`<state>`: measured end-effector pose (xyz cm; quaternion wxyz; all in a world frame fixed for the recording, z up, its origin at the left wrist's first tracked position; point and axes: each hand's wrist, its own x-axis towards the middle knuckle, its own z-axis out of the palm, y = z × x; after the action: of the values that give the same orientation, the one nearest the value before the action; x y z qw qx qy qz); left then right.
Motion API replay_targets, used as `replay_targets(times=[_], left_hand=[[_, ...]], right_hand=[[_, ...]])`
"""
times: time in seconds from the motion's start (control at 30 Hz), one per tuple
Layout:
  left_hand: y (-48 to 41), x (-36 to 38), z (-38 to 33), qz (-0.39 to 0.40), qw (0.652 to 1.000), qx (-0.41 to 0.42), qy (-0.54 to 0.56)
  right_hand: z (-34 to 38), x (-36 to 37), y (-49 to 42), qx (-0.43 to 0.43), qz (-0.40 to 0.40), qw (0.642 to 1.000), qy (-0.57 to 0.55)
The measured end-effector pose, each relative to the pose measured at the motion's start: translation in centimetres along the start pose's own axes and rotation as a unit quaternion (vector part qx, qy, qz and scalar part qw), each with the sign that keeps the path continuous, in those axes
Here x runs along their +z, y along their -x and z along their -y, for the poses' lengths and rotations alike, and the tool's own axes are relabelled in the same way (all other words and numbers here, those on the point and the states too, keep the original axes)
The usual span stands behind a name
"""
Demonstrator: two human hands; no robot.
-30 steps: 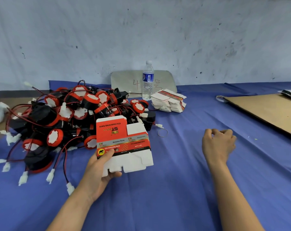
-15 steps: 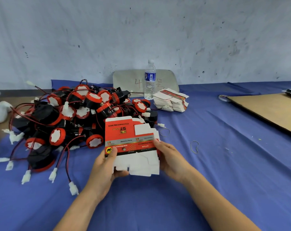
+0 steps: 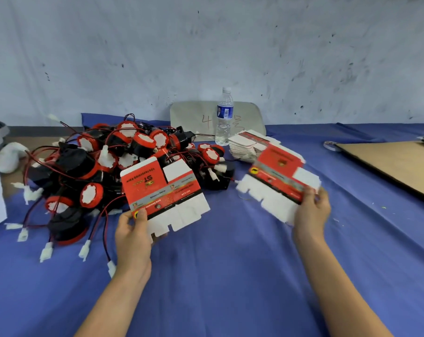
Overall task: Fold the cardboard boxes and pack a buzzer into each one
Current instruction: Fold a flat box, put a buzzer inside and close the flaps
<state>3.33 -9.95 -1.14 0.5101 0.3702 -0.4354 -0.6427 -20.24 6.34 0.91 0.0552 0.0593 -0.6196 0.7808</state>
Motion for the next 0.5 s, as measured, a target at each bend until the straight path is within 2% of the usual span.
replay_targets(times=[0.07,0.13,0.17,0.2,0.27,0.33,0.4,0.5], left_hand=[[0.3,0.2,-0.2,0.003,1.0,0.017,-0.007],[0.6,0.3,-0.3,0.019,0.999,0.032,-0.011],[0.7,0.3,-0.4,0.025,0.999,0.038,-0.012],[0.8,0.3,-0.3,0.036,0.998,0.045,-0.016],[1.1,0.4,-0.4,0.065,0.996,0.049,-0.025],[1.5,0.6,-0.4,0.113,0.992,0.044,-0.026],[1.9,0.8,-0.4,0.17,0.985,0.015,-0.024],[2.0,0.9,-0.1,0.228,0.973,-0.03,0.0]], right_hand=[[-1.0,-1.0,-1.9,0.042,-0.075,0.994,0.062],[-1.9,-1.6,-3.0,0.102,-0.107,0.969,0.196],[-1.8,-1.7,-2.8,0.101,-0.117,0.954,0.257],[-1.3,-1.6,-2.4,0.069,-0.127,0.945,0.292],[-0.5,-1.0,-1.1,-0.076,-0.121,0.95,0.278],[0.1,0.1,1.1,-0.258,-0.046,0.935,0.241],[-0.2,1.4,3.8,-0.377,0.087,0.892,0.233],[-0.8,3.0,7.6,-0.387,0.296,0.849,0.204]])
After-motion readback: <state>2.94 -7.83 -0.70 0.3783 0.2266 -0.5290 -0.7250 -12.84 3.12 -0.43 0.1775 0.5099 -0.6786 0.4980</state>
